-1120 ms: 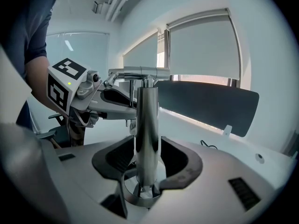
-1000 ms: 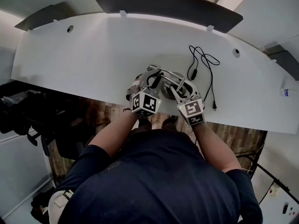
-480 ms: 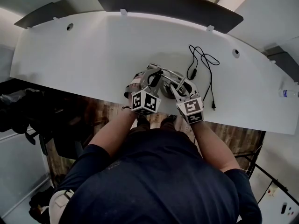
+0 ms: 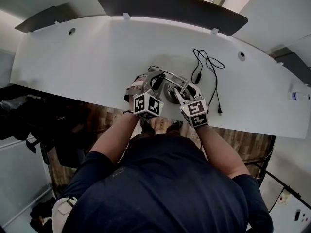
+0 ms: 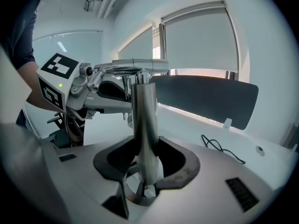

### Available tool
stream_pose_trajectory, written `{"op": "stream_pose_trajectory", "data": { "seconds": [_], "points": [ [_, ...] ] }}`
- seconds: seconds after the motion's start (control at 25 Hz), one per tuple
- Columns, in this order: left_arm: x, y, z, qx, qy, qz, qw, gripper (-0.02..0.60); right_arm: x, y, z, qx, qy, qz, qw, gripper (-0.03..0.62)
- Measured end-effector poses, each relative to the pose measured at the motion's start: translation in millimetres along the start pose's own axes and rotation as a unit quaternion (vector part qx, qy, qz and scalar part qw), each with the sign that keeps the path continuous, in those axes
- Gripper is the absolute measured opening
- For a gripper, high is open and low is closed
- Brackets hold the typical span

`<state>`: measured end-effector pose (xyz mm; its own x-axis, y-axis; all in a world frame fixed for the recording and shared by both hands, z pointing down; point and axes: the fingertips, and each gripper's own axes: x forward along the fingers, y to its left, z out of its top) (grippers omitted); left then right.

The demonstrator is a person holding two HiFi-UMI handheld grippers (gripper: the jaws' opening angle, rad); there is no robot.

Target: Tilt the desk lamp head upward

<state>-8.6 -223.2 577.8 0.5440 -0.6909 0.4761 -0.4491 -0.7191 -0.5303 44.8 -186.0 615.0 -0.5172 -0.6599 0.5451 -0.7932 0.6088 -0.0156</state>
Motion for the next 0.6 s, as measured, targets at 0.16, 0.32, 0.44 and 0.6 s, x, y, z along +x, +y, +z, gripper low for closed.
{"op": "stream_pose_trajectory", "data": {
  "seconds": [0.16,0.32,0.44,0.6],
  "points": [
    [-11.8,21.5,10.9,0.022,-0.001,0.029,0.9993,0.049,0.8,0.0,0.4,0.007,0.008,0.004,1.0,0.158],
    [-24.9,39.5,27.2,0.068,-0.005,0.051,0.9963,0.066,0.9,-0.5,0.1,0.013,0.013,0.005,1.0,0.158],
    [-31.7,45.4,36.4,0.104,-0.003,0.061,0.9927,0.072,0.9,-0.7,-0.5,0.015,0.016,0.005,1.0,0.158],
    [-38.6,50.6,46.0,0.144,0.0,0.069,0.9872,0.077,1.2,0.4,-0.3,0.014,0.022,0.006,1.0,0.158]
  ]
}}
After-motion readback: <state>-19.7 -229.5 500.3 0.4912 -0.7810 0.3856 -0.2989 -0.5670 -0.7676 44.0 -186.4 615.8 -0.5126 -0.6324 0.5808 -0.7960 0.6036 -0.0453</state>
